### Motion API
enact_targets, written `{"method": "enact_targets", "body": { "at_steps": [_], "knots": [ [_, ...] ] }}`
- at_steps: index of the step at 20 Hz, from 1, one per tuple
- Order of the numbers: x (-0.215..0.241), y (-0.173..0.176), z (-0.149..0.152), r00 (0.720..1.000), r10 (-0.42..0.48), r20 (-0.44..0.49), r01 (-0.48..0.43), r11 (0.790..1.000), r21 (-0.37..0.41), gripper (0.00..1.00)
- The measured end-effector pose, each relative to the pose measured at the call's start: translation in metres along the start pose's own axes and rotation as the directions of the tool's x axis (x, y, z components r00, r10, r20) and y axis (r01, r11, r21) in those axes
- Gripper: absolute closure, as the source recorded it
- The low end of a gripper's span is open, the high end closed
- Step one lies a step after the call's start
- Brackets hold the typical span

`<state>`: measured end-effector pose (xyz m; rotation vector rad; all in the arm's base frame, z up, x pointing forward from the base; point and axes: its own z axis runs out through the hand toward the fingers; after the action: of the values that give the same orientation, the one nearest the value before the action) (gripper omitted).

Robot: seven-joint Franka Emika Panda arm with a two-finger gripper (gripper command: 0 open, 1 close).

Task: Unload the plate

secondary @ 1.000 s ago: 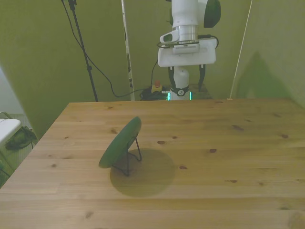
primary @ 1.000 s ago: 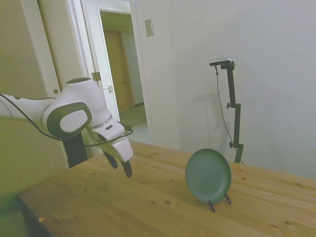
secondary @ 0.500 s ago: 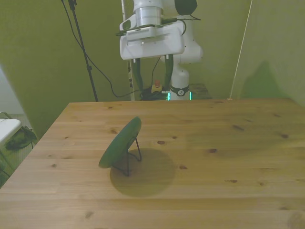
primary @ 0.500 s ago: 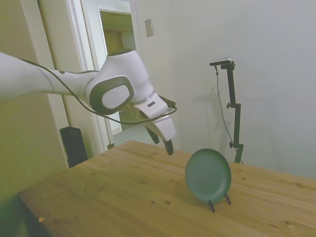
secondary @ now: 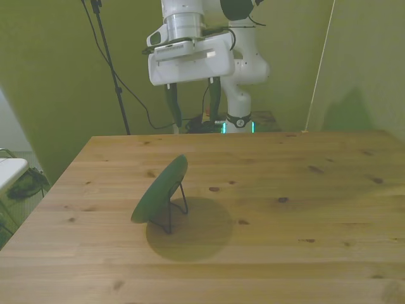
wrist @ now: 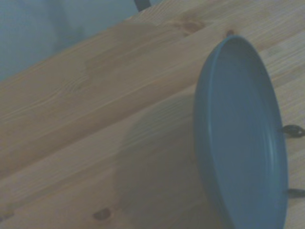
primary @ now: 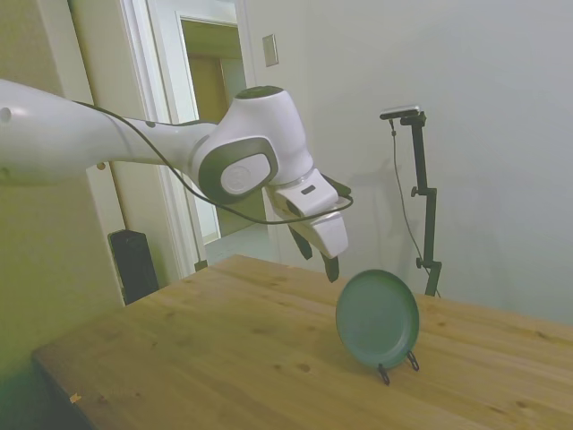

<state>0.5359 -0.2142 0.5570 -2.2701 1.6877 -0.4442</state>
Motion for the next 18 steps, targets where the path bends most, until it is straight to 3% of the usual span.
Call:
{"method": "enact_targets", "body": {
  "at_steps": [5, 9, 18],
  "knots": [
    [0.045, -0.003, 0.004, 0.998, 0.065, 0.013, -0.065, 0.998, -0.011, 0.00],
    [0.064, -0.011, 0.028, 0.996, 0.078, 0.048, -0.075, 0.996, -0.053, 0.00],
    [0.043, -0.037, 0.067, 0.992, -0.040, 0.123, 0.044, 0.998, -0.033, 0.00]
  ]
}}
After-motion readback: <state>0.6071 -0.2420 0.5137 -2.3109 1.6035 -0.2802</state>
